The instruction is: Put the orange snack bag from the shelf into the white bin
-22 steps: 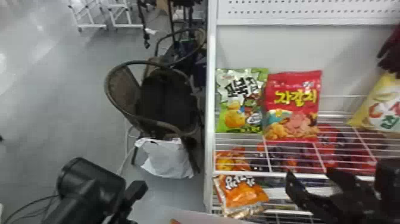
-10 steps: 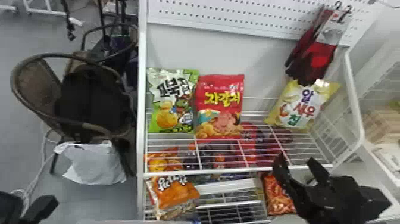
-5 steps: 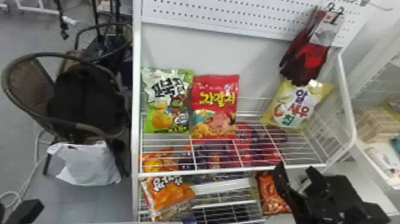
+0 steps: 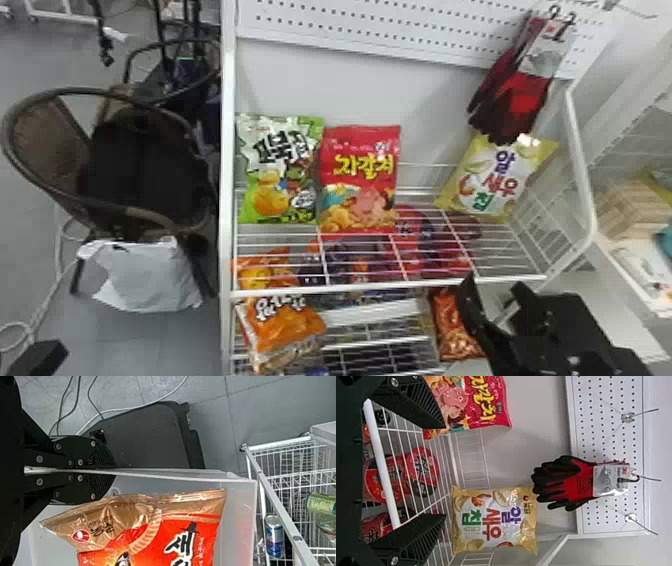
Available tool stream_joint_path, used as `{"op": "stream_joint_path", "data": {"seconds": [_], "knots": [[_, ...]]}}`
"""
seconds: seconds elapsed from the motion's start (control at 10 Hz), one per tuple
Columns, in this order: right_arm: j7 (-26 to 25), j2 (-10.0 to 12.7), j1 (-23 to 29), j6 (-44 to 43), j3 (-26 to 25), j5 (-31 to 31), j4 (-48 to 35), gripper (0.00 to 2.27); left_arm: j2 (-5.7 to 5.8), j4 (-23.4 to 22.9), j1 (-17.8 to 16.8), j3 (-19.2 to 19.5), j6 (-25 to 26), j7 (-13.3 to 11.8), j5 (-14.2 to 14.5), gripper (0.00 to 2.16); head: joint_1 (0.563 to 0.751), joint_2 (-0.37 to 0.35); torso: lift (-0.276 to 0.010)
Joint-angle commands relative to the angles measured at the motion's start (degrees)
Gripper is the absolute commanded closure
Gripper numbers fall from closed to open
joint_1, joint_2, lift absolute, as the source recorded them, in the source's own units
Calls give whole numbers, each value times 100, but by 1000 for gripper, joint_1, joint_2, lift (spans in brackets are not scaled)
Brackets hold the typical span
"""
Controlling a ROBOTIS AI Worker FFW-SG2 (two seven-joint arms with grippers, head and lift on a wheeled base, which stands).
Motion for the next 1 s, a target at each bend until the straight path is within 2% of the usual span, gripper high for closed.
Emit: {"op": "stream_joint_path", "data": {"seconds": [0.0,0.4,0.9], "knots": [[18,-8,0,-1,9,-69,2,90,23,-59,60,60,7,1,0,2138,695,-282,1],[27,-8,-27,16,44,-95,-7,90,128,-261,227,245,7,-8,18,2138,695,-266,1],[27,-8,-35,16,97,-95,-16,90,137,-296,263,288,7,1,18,2138,695,-243,1]]}}
